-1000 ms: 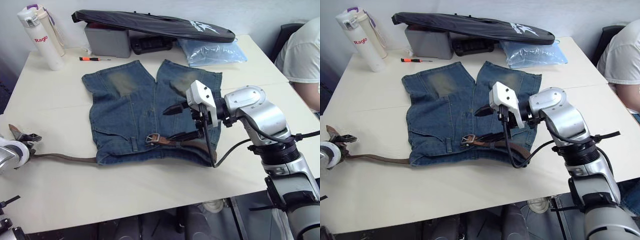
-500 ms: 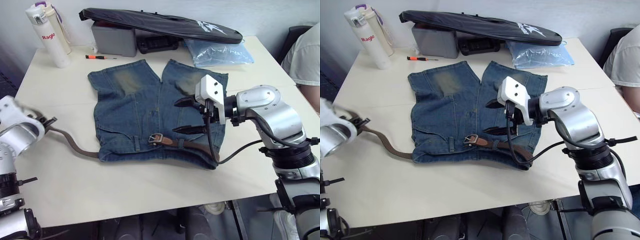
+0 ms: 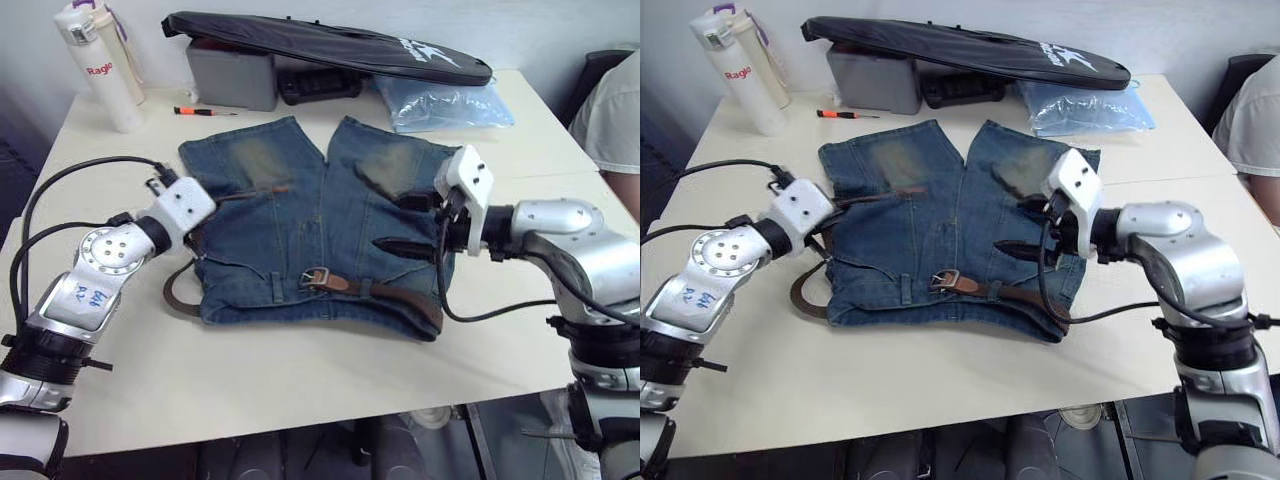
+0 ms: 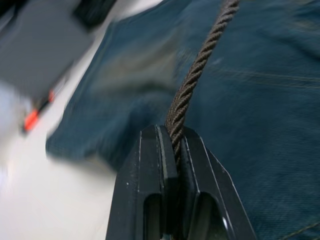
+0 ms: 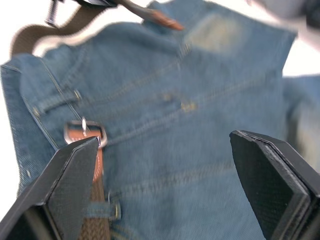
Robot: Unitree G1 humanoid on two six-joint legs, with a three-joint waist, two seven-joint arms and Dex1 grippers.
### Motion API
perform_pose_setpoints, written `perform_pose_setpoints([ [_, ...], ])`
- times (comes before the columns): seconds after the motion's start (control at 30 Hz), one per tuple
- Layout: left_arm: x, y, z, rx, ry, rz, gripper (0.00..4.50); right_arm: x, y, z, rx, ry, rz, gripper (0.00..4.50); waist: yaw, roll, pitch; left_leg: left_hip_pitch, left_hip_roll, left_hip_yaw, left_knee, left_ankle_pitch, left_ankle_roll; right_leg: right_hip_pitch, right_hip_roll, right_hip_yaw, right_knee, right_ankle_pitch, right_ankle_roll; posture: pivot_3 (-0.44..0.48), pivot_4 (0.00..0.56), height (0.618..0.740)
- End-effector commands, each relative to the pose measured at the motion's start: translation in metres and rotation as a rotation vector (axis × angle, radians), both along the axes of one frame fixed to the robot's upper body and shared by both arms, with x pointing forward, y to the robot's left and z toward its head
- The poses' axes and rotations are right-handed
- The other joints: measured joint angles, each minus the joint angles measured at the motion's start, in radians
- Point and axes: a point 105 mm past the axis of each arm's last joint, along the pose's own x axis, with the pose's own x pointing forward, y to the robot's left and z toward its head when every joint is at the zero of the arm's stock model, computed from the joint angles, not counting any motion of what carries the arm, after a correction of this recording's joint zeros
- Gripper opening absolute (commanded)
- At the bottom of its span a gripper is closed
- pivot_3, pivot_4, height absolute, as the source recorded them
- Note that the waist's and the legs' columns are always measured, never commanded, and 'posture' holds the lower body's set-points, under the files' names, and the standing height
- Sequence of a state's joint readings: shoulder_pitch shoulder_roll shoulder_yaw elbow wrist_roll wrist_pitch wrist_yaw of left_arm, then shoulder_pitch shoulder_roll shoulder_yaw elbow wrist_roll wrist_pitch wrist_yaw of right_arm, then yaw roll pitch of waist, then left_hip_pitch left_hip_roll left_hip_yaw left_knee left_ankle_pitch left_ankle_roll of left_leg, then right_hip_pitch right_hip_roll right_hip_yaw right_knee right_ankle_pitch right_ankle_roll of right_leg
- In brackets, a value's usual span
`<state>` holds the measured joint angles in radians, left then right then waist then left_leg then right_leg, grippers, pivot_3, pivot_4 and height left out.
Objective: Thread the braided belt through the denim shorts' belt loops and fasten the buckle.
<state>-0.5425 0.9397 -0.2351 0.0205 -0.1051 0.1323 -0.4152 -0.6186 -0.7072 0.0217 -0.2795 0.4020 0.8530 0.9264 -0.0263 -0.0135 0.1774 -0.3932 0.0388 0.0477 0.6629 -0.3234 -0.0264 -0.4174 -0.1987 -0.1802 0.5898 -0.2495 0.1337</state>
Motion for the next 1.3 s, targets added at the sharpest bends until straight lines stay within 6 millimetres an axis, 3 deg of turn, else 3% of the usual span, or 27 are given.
perform_pose_setpoints([
  [0.03, -0.004, -0.015, 0.001, 0.094, -0.022, -0.112, 0.03, -0.006, -0.006, 0.01, 0.005, -0.042, -0.023, 4.5, -0.006, 0.004, 0.002, -0.002, -0.008, -0.012, -0.003, 0.005, 0.002, 0.005, -0.007, -0.01, 0.0, -0.001, 0.001, 0.0, 0.15, 0.74],
  [0.2, -0.006, -0.026, 0.005, 0.111, -0.021, -0.185, 0.03, -0.013, -0.012, 0.001, -0.02, -0.011, -0.026, 4.5, 0.034, 0.005, 0.004, 0.002, -0.01, -0.01, 0.002, 0.009, 0.001, 0.008, -0.009, -0.011, 0.001, 0.0, 0.003, 0.0, 0.15, 0.74],
  [0.37, -0.006, -0.032, 0.013, 0.077, -0.033, -0.2, 0.03, -0.019, -0.012, 0.0, -0.054, -0.045, 0.013, 4.5, 0.036, 0.005, 0.004, 0.004, -0.009, -0.005, 0.003, 0.009, 0.002, 0.007, -0.008, -0.004, 0.001, 0.001, 0.003, 0.0, 0.15, 0.74],
  [0.43, -0.008, -0.036, 0.015, 0.062, -0.041, -0.206, 0.03, -0.021, -0.01, -0.004, -0.062, -0.032, 0.023, 4.5, 0.011, 0.006, 0.004, -0.002, -0.017, -0.026, -0.003, 0.011, 0.005, 0.022, -0.017, -0.025, -0.001, -0.002, 0.007, 0.0, 0.15, 0.74],
  [0.5, -0.011, -0.039, 0.015, 0.055, -0.044, -0.211, 0.03, -0.021, -0.008, -0.006, -0.063, -0.024, 0.03, 4.5, -0.002, 0.005, 0.005, 0.002, -0.03, -0.05, -0.011, 0.02, 0.006, 0.033, -0.029, -0.037, -0.001, -0.007, 0.016, 0.0, 0.15, 0.74],
  [0.63, -0.016, -0.044, 0.013, 0.042, -0.039, -0.215, 0.03, -0.024, 0.008, 0.0, -0.085, -0.115, 0.089, 4.5, 0.012, 0.005, 0.006, 0.003, -0.031, -0.05, -0.011, 0.025, 0.002, 0.033, -0.025, -0.028, -0.004, -0.008, 0.017, 0.0, 0.15, 0.74],
  [0.8, -0.017, -0.052, 0.014, 0.025, -0.039, -0.222, 0.03, -0.03, 0.041, 0.013, -0.115, -0.309, 0.194, 4.5, 0.024, 0.005, 0.006, 0.006, -0.027, -0.043, -0.011, 0.026, 0.002, 0.031, -0.02, -0.02, -0.003, -0.007, 0.015, 0.0, 0.15, 0.74],
  [1.07, -0.02, -0.063, 0.015, 0.027, -0.032, -0.246, 0.03, -0.021, 0.063, 0.01, -0.139, -0.384, 0.197, 4.5, 0.025, 0.005, 0.006, 0.006, -0.027, -0.033, -0.011, 0.026, 0.002, 0.024, -0.019, -0.01, 0.0, -0.006, 0.014, 0.0, 0.15, 0.74],
  [1.13, -0.02, -0.066, 0.016, 0.022, -0.033, -0.256, 0.03, -0.009, 0.068, 0.007, -0.166, -0.418, 0.154, 4.5, 0.025, 0.005, 0.006, 0.006, -0.026, -0.033, -0.011, 0.026, 0.002, 0.024, -0.019, -0.01, 0.0, -0.006, 0.014, 0.0, 0.15, 0.74],
  [1.23, -0.02, -0.069, 0.013, 0.031, -0.02, -0.274, 0.0, 0.005, 0.071, 0.006, -0.143, -0.428, 0.097, 3.66, 0.024, 0.005, 0.006, 0.007, -0.026, -0.032, -0.011, 0.026, 0.002, 0.023, -0.018, -0.008, 0.001, -0.006, 0.013, 0.0, 0.15, 0.74],
  [1.3, -0.019, -0.07, 0.015, 0.024, -0.024, -0.277, 0.0, 0.01, 0.072, -0.002, -0.158, -0.423, 0.091, 2.69, 0.024, 0.005, 0.006, 0.007, -0.026, -0.031, -0.011, 0.026, 0.002, 0.023, -0.018, -0.008, 0.001, -0.006, 0.013, 0.0, 0.15, 0.74],
])
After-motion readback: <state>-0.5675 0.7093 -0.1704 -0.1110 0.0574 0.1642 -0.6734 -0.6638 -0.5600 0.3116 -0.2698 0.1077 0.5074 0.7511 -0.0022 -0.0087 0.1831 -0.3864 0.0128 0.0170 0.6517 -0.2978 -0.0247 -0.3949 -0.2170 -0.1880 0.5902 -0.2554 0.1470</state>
